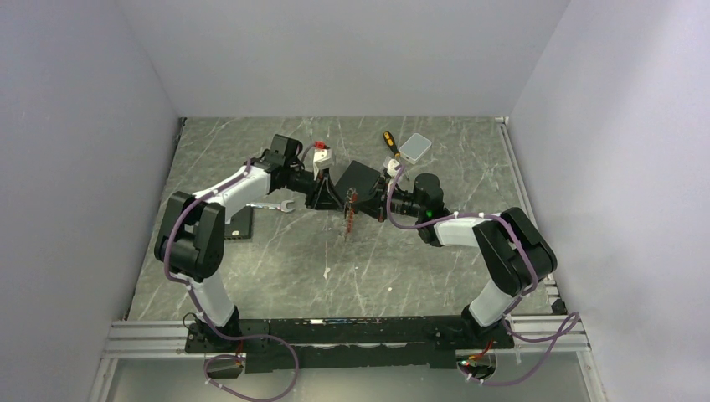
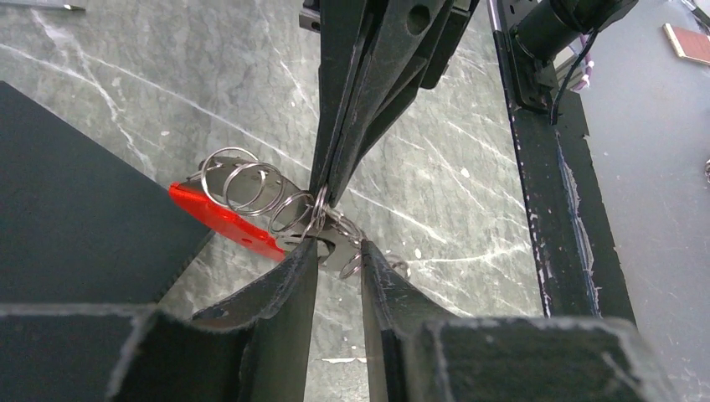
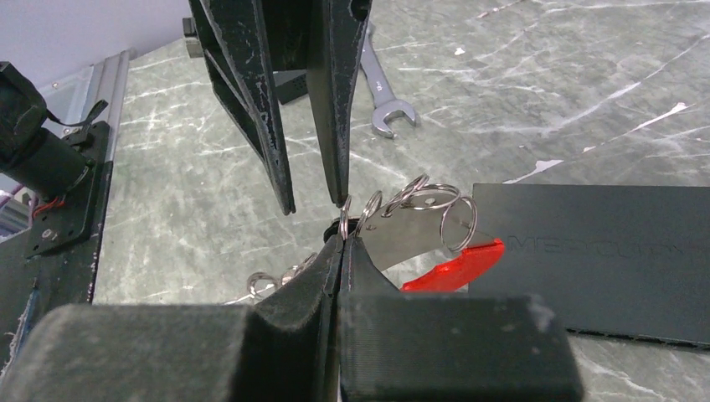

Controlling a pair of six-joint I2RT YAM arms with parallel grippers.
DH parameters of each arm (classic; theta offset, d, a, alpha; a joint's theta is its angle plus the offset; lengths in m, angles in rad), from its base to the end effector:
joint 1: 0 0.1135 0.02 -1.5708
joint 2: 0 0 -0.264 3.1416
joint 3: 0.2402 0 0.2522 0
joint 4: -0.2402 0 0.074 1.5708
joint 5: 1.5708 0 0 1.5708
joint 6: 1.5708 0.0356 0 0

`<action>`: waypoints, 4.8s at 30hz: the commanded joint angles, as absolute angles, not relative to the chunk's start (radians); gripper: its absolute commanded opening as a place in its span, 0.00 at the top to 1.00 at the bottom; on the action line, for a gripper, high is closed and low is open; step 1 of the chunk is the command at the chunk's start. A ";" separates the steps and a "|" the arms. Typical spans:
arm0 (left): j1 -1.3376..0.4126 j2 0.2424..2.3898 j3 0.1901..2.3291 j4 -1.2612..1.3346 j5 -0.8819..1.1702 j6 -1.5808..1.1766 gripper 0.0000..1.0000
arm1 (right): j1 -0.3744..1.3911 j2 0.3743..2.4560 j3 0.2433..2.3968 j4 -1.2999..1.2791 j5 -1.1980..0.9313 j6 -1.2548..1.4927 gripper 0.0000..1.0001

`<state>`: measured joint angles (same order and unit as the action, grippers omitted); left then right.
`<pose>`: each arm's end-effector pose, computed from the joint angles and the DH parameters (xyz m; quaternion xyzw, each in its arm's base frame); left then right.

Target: Remove the keys from the keyring

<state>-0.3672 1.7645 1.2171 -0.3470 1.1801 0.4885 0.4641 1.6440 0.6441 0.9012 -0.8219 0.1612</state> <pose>0.3298 -0.1621 0.2280 0.4932 0.6366 -0.5072 0.3070 0.2744 0.1665 0.1934 -0.3676 0.6312 0.4710 0.4946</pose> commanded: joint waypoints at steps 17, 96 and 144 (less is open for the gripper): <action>-0.365 1.750 1.258 -0.311 1.183 0.470 0.70 | 0.457 1.641 0.658 0.991 -0.863 0.187 1.00; -0.396 1.827 1.304 -0.475 1.168 0.415 1.00 | 0.445 1.558 0.755 0.538 -0.976 -0.176 0.75; -0.542 1.997 1.631 -0.941 0.902 0.539 1.00 | 0.650 1.541 1.032 -0.308 -0.544 -0.862 0.55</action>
<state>-0.5343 2.0312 1.6108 -0.9329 0.8909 0.5148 0.6540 1.5249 1.0183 -0.3080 -0.5491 -0.8463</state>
